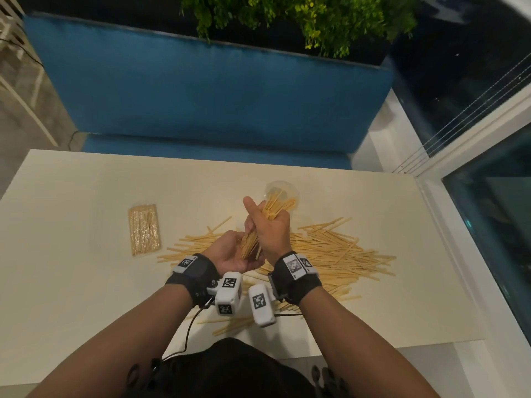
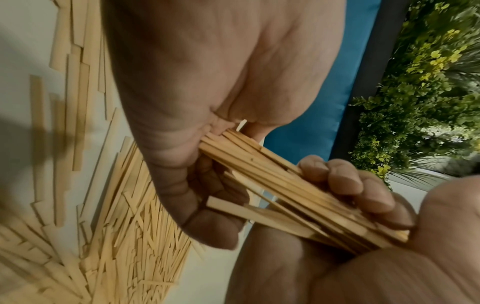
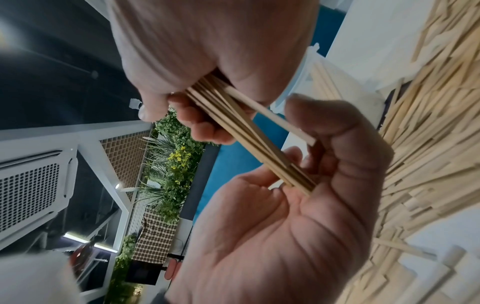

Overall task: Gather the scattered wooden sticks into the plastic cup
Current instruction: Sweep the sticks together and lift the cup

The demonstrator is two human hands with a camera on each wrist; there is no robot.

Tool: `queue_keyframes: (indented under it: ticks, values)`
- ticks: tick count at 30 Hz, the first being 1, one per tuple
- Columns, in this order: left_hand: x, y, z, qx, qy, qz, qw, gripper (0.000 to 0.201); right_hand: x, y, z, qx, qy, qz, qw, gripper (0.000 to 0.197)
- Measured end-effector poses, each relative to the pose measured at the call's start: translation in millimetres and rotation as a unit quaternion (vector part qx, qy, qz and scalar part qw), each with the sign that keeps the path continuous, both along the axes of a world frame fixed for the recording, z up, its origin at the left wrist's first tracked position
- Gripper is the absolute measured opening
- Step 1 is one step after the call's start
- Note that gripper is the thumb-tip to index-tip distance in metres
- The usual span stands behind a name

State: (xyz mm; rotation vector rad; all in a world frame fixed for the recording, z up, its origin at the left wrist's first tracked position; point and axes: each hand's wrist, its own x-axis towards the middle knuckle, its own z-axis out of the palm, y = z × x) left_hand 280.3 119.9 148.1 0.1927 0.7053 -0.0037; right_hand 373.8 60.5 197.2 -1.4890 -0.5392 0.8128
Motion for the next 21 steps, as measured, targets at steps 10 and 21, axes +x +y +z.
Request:
queue_keyframes:
  ticks: [10, 21]
  values:
    - [3.3, 3.8, 5.0, 0.014, -0.003, -0.001, 1.000, 0.044, -2.5, -4.4, -13.2, -0.102, -0.026, 0.029, 0.994, 0.044]
    - [2.9, 4.9, -0.1, 0.190, 0.112, -0.048, 0.974, 0.026, -2.9, -5.1, -26.3, -0.088, -0.032, 0.035, 0.995, 0.047]
